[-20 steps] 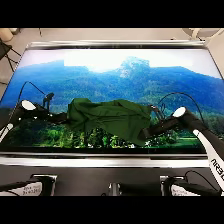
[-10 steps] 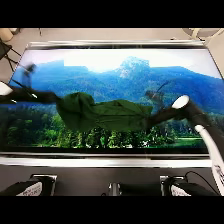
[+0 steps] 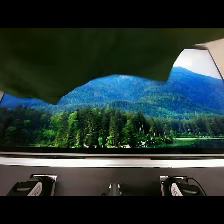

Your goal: Fold the shirts.

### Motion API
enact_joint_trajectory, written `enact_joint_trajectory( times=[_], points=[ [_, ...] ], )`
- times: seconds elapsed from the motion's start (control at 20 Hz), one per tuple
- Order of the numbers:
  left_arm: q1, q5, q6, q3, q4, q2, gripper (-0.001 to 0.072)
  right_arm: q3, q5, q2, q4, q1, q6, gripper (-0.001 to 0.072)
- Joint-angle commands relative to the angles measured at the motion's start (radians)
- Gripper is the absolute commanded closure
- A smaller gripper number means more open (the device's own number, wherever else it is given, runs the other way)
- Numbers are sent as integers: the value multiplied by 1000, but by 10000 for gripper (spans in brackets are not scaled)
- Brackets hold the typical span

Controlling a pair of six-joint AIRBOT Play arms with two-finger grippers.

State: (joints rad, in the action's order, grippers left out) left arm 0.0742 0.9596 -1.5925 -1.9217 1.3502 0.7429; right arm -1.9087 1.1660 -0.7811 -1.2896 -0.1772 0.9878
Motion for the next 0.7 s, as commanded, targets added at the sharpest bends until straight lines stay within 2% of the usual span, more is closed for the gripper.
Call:
enact_joint_trajectory(
  times=[0.0, 0.15, 0.3, 0.55, 0.65],
  points=[
    [1, 0, -61, -52, 42, -51, 677, -91, 33, 61, -81, -13, 50, 691],
    [1, -17, -57, -52, 45, -48, 677, -91, 97, 57, -82, -13, 49, 691],
    [1, 24, -57, -51, 47, -16, 677, -91, 187, 37, -86, -13, 50, 691],
    [1, 263, 39, -51, 47, 171, 676, -77, 530, -187, -103, -13, 50, 690],
    [0, 336, 85, -19, 46, 294, 676, 1, 524, -314, -99, -13, 66, 691]
  ],
)
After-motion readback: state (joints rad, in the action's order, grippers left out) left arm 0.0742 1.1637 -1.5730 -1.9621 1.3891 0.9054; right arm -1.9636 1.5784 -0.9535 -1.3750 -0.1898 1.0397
